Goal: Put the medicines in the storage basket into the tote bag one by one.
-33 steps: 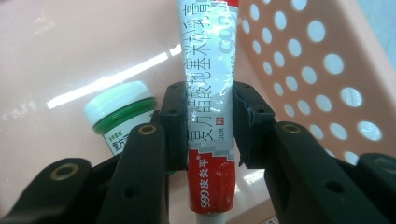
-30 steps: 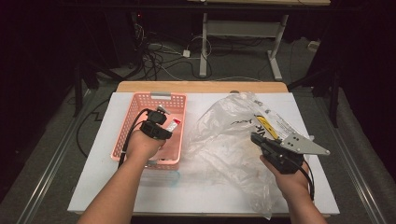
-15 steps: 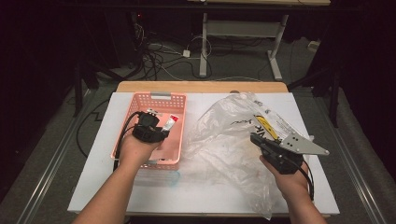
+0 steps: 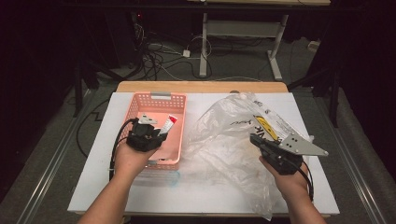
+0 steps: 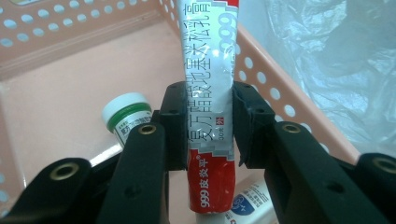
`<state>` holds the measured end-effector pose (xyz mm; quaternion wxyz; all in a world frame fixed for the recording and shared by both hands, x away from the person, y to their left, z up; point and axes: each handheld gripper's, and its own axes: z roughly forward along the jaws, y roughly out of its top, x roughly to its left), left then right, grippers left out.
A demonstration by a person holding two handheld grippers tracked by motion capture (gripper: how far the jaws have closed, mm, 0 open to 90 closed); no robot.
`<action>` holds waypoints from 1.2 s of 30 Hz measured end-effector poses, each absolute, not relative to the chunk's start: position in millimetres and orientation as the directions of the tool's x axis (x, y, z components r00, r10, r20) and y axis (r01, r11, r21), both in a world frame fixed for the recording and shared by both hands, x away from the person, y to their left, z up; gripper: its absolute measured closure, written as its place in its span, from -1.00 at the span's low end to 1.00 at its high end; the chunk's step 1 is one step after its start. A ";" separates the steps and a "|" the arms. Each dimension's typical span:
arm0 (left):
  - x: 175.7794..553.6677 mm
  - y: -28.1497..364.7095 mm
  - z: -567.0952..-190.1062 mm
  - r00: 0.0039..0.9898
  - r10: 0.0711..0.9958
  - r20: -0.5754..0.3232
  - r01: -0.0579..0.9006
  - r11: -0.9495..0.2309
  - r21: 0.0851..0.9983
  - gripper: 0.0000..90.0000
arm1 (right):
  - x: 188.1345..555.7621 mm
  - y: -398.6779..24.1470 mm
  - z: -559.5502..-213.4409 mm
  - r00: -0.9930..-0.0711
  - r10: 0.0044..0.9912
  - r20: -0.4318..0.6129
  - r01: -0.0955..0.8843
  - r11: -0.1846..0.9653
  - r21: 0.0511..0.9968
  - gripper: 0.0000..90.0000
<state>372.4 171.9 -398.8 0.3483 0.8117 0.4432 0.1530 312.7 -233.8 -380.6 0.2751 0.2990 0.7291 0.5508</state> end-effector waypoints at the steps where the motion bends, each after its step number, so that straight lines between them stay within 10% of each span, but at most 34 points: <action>1: 370.4 171.3 -399.8 0.562 0.825 -0.056 0.606 -0.365 0.706 0.49 | 312.7 -233.8 -380.6 -0.670 0.739 -0.073 0.131 0.215 0.968 1.00; 36: 342.6 173.9 -400.7 0.599 0.794 -0.108 0.495 -0.261 0.829 0.49 | 311.0 -236.1 -378.9 -0.677 0.733 -0.070 0.122 0.204 0.971 1.00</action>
